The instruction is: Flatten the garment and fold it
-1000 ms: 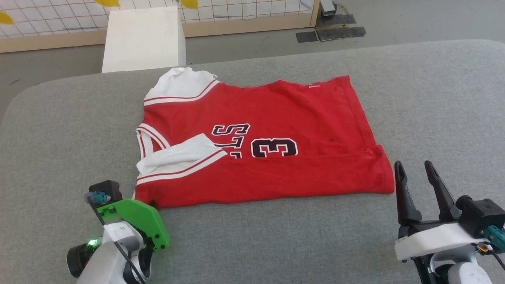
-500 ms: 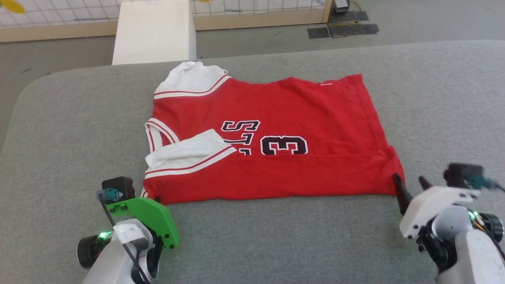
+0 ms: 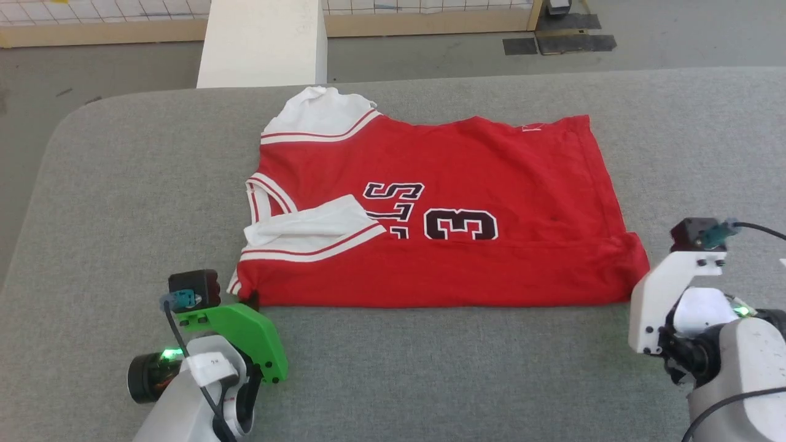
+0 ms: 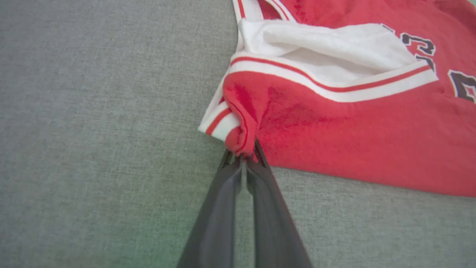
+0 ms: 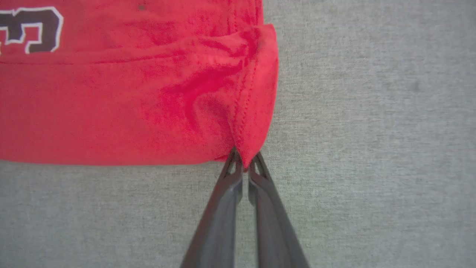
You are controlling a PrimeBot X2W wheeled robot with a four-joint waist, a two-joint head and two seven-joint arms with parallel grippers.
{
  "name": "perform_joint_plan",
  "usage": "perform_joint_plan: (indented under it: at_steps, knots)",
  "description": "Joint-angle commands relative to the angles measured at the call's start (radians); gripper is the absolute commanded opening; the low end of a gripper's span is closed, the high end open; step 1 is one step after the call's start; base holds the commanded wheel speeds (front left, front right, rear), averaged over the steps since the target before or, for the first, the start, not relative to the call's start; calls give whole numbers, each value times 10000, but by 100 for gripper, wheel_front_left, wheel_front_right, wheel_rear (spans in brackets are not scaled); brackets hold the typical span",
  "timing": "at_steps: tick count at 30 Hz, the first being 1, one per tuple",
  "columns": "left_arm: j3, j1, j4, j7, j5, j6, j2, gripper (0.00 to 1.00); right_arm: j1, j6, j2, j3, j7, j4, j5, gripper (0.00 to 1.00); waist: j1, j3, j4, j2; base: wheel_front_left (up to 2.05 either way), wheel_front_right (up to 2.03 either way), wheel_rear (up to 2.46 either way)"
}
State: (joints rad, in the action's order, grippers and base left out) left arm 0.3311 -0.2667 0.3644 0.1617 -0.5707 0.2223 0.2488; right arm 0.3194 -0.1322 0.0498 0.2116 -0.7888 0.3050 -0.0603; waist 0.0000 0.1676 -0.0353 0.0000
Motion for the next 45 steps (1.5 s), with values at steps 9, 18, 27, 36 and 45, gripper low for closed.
perform_joint_plan:
  at_steps: [9,18,27,36,45]
  knots:
    - [2,511,-371,-1092,518,86,369,0,-1346,15,5,349,2023,-1626,-48,0,0,-721,-8,0,0,0,0]
    - [434,2457,-2203,381,929,925,1250,0,-3627,15,5,658,1096,-3625,-333,0,0,-991,-49,0,0,0,0]
    - [831,3981,-3320,1836,601,1318,1504,0,-4486,15,5,1007,627,-2982,-672,0,0,-786,-104,0,0,0,0]
    - [836,3997,-3268,1588,172,842,1379,100,-4439,15,5,766,1961,-2130,-1392,100,0,-874,-49,0,0,0,0]
    - [728,2340,-3884,-425,1254,63,1825,100,-4359,15,181,-42,5555,-3249,-1617,100,0,-658,-98,0,0,0,0]
